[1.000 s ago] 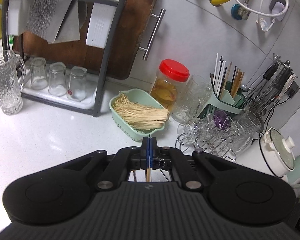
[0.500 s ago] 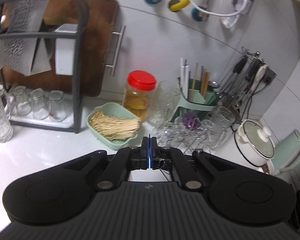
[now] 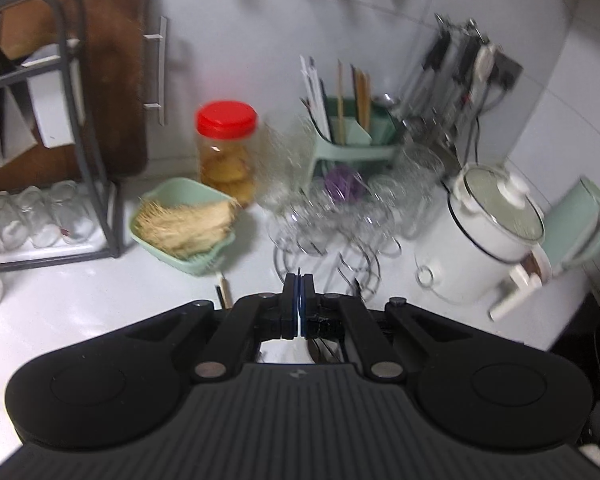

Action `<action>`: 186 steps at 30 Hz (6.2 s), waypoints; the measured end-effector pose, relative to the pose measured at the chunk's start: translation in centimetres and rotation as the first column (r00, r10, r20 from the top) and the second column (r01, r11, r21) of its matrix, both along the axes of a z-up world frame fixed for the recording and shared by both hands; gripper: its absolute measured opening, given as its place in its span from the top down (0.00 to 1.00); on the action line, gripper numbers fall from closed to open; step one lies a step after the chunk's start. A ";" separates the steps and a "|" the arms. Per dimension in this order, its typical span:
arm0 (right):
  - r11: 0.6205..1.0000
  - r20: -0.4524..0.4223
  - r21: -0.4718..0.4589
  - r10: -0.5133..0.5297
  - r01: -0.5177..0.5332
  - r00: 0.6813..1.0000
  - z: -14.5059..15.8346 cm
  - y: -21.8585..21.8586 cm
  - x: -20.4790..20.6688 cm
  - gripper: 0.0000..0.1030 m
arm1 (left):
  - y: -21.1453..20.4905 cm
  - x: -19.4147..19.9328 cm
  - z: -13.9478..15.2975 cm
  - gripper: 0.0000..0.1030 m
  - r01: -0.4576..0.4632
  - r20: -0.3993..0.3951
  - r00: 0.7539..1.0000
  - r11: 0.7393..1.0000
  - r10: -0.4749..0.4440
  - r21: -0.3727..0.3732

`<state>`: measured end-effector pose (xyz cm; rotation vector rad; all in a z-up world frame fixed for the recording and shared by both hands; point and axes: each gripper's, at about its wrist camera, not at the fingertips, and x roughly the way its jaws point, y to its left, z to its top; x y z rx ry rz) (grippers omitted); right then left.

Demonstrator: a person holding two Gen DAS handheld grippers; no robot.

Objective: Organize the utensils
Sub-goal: 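Carry the metal fork over the mug and lower it in with the left tool, then open the left tool to release the fork in the mug, then move the left tool back over the black chopstick on the counter, then grasp the black chopstick with the left tool, then lift the black chopstick with the left tool and lower it into the mug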

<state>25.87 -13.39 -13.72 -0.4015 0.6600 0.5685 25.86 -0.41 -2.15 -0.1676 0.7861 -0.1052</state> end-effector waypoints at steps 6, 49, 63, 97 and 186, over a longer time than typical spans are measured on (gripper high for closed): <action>1.000 0.006 0.007 -0.003 0.003 1.000 -0.1 0.0 -0.4 0.12 | -1.7 0.9 -1.4 0.99 0.088 -0.071 0.994 0.996 -0.087 0.007; 0.995 0.031 0.033 -0.096 0.095 0.995 -0.3 0.6 -1.1 0.13 | 0.6 0.8 -0.5 0.75 0.239 -0.028 0.970 0.967 -0.243 -0.088; 0.995 0.033 0.029 -0.094 0.093 0.995 -0.3 0.4 -1.2 0.13 | 7.7 -1.9 -3.1 0.75 0.012 -0.019 1.000 0.983 -0.016 -0.185; 0.989 0.037 0.017 -0.147 0.146 0.989 -0.3 -2.5 -3.1 0.13 | 5.3 1.1 -18.8 0.75 0.096 -0.360 0.927 0.994 -0.110 -0.058; 0.995 0.065 0.024 -0.100 0.099 0.993 -0.6 -2.2 -2.5 0.13 | -3.3 -1.3 6.3 0.95 0.176 0.229 0.960 0.983 -0.160 -0.052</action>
